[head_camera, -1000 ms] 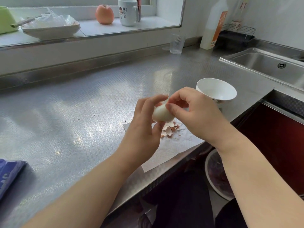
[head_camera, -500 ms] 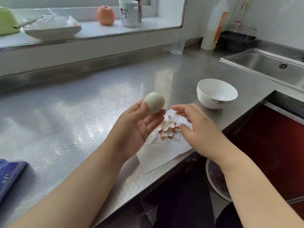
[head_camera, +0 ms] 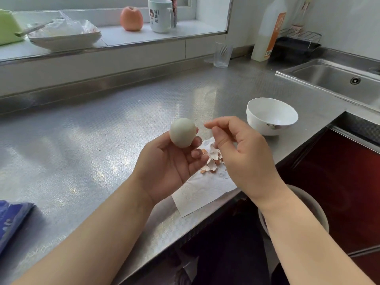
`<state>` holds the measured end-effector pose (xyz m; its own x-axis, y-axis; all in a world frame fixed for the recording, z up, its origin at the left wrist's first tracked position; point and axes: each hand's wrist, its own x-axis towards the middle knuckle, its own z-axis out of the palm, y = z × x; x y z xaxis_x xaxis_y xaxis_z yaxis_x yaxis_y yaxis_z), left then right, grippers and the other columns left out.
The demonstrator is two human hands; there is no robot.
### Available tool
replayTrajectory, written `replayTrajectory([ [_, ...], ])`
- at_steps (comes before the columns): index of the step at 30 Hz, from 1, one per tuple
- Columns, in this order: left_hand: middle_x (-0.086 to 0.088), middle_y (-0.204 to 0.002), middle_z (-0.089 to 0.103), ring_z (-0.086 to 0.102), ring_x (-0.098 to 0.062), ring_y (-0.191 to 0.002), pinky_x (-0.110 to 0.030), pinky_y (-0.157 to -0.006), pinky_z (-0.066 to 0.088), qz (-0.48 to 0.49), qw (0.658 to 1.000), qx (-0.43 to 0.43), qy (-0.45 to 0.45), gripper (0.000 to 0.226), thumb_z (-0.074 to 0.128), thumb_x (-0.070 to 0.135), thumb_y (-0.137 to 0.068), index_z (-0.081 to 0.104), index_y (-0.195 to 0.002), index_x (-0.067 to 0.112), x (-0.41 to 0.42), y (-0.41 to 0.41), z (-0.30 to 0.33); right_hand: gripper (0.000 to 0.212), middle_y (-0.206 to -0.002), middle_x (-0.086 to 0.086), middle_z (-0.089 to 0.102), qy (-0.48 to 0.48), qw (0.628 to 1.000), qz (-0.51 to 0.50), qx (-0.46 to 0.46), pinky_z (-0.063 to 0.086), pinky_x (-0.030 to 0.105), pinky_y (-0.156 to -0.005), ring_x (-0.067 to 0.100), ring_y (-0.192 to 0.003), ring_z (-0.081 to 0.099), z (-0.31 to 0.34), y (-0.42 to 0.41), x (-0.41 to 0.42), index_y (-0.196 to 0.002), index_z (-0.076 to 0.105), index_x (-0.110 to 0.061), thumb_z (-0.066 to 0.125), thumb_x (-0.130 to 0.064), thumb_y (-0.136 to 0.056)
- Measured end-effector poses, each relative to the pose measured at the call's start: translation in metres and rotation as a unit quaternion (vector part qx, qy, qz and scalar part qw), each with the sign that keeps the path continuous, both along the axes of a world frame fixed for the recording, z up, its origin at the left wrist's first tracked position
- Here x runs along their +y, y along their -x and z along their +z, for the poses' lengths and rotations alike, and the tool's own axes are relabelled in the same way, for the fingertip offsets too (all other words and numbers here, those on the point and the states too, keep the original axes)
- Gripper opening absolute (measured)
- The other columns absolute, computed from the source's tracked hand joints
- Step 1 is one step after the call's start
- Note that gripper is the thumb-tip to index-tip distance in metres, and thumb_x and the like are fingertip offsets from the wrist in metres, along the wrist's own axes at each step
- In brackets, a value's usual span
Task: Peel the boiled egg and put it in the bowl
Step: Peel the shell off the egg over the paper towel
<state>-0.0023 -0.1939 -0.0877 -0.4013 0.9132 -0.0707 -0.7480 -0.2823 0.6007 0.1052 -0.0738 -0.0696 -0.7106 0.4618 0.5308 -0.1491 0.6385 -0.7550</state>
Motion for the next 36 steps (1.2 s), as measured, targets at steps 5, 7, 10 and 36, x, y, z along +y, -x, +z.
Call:
replayTrajectory([
  [5,-0.009,-0.085,0.057,0.055,-0.016,-0.063,-0.033,-0.072,0.059,0.003,1.000,0.009,0.010,0.030,0.040,0.025,-0.099,0.060,-0.108,0.005,0.000,0.000,0.001,0.017,-0.091,-0.005,0.061,-0.003,1.000,0.008,0.010,0.047,0.019,-0.082,0.010,-0.088,0.059,0.004,0.004,-0.008,-0.107,0.067,-0.018,0.062,-0.016,-0.091],
  [7,-0.012,-0.095,0.058,0.056,-0.017,-0.065,-0.034,-0.074,0.059,0.003,1.000,0.013,0.016,0.035,0.034,0.029,-0.105,0.061,-0.110,0.007,0.001,-0.001,0.001,0.019,-0.084,-0.002,0.062,0.009,1.000,0.003,0.013,0.048,0.021,-0.077,0.010,-0.081,0.060,0.003,0.004,-0.009,-0.104,0.068,-0.019,0.068,-0.026,-0.087],
  [10,-0.019,-0.122,0.048,0.059,-0.021,-0.081,-0.035,-0.083,0.060,0.009,0.999,0.027,0.033,0.043,0.033,0.039,-0.106,0.060,-0.117,0.007,0.002,-0.003,0.000,0.020,-0.082,-0.005,0.061,-0.008,0.999,-0.018,0.034,0.046,0.015,-0.071,0.007,-0.074,0.058,0.000,0.004,-0.012,-0.102,0.068,-0.019,0.070,-0.027,-0.084],
  [36,-0.004,-0.102,0.074,0.072,-0.015,-0.086,-0.028,-0.082,0.059,0.127,0.973,0.171,0.092,0.048,0.062,0.037,-0.083,0.061,-0.125,0.013,0.005,-0.003,-0.013,0.060,-0.058,-0.008,0.065,0.149,0.981,-0.042,-0.121,0.053,0.030,-0.063,0.009,-0.056,0.063,-0.018,-0.005,0.014,-0.086,0.062,-0.030,0.029,-0.079,-0.078],
])
